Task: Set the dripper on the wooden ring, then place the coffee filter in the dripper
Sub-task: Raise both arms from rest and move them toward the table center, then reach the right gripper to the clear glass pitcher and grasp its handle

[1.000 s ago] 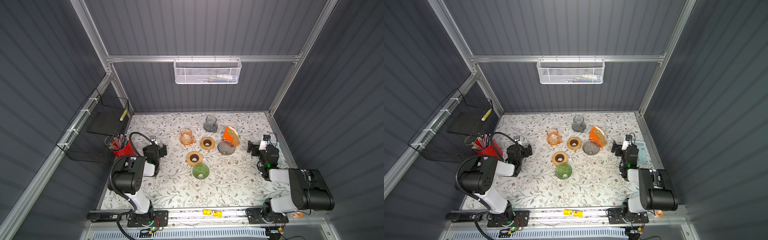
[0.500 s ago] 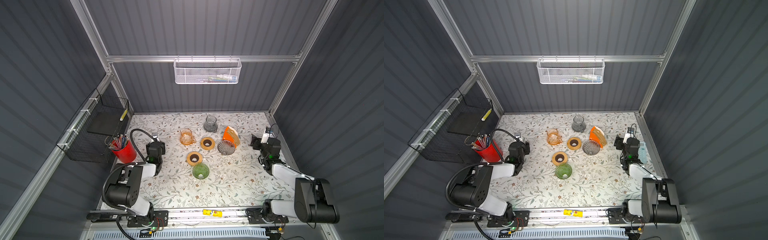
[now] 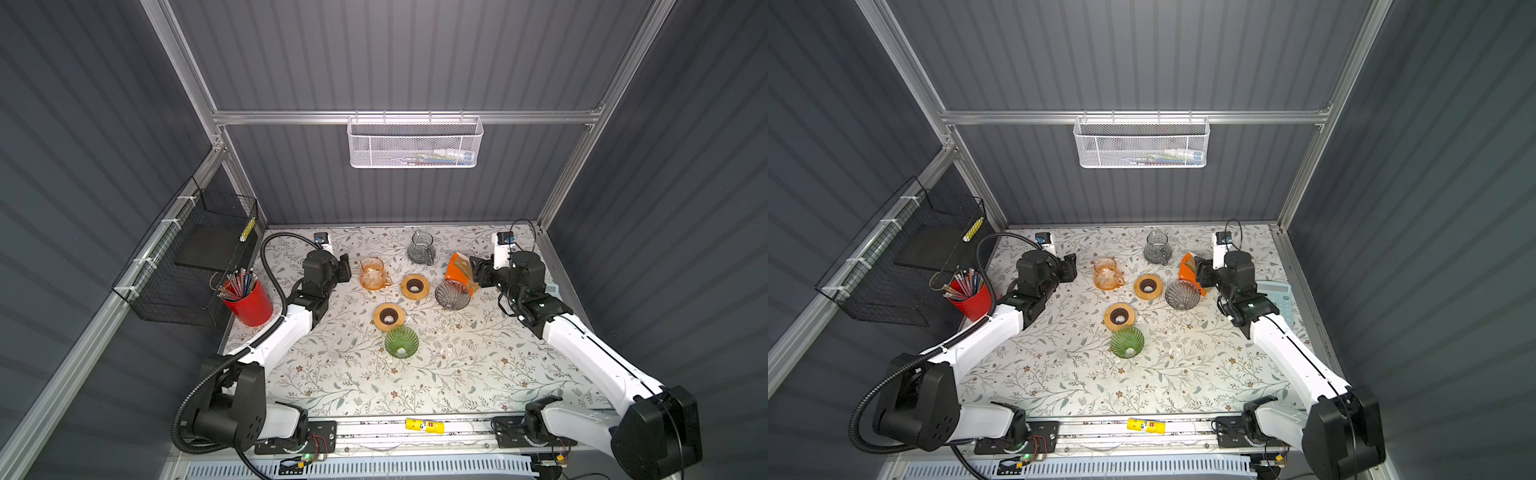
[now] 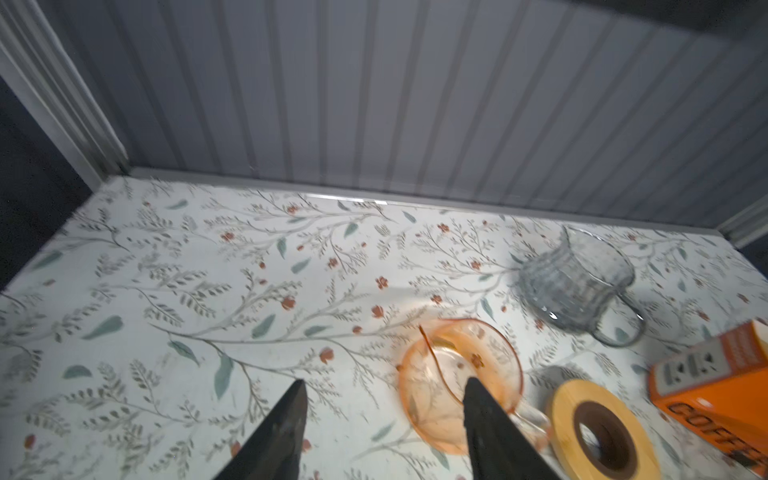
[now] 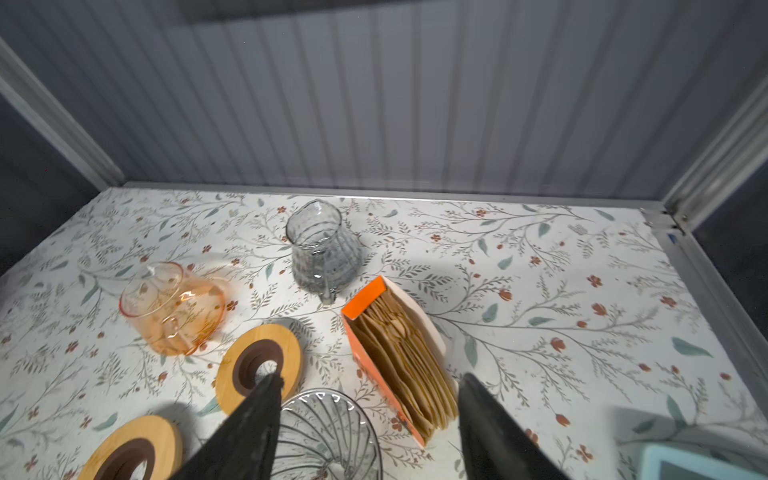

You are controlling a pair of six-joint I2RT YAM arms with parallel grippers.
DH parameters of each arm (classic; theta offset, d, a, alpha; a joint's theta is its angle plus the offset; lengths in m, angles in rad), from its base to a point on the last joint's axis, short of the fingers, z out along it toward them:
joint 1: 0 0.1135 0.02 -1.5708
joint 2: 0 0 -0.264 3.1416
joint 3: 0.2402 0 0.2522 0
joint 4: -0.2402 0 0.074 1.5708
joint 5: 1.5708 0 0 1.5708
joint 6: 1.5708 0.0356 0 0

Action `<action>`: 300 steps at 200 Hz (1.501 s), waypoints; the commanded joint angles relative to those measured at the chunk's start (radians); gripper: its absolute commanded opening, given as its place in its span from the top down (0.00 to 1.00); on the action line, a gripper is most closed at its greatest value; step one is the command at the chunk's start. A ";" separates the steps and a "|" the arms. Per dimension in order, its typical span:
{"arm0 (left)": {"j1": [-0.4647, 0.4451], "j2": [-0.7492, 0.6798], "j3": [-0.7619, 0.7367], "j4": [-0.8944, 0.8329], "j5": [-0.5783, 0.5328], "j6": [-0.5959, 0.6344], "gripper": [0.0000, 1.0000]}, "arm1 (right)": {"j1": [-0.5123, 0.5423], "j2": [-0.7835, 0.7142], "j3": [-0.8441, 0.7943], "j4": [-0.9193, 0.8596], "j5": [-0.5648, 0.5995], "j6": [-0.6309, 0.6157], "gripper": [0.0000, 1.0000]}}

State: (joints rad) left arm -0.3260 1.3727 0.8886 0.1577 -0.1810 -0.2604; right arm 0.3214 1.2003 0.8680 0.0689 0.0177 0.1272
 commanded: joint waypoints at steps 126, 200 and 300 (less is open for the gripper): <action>-0.018 -0.042 0.073 -0.276 0.161 -0.092 0.45 | 0.157 0.663 0.615 -0.341 -0.028 -0.020 0.57; -0.017 -0.038 0.039 -0.247 0.180 -0.075 0.51 | 0.149 0.813 0.765 -0.435 0.027 -0.011 0.60; -0.018 -0.023 0.036 -0.234 0.170 -0.076 0.55 | 0.111 0.902 0.848 -0.484 0.012 -0.015 0.62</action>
State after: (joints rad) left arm -0.3416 1.3464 0.9360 -0.0883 -0.0143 -0.3511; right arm 0.4370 2.0663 1.6718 -0.3717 0.0334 0.1127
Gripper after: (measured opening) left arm 0.451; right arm 0.383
